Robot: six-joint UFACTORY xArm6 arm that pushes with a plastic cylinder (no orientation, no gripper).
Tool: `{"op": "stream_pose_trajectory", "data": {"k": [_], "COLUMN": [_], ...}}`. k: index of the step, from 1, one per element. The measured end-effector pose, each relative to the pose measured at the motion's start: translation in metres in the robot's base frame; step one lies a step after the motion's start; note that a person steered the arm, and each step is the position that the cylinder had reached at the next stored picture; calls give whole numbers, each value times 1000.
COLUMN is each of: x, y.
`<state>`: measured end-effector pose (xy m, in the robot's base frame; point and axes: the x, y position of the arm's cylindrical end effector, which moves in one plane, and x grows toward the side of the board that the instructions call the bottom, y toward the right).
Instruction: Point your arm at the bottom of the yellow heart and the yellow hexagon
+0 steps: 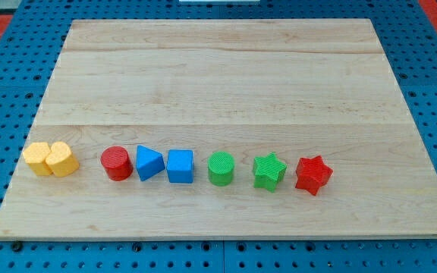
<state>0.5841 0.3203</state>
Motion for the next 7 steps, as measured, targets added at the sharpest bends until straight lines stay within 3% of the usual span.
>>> {"op": "stream_pose_trajectory", "data": {"k": [1, 2, 4, 6, 7], "x": [34, 35, 0, -6, -45], "y": [-49, -130, -328, -475, -560]}}
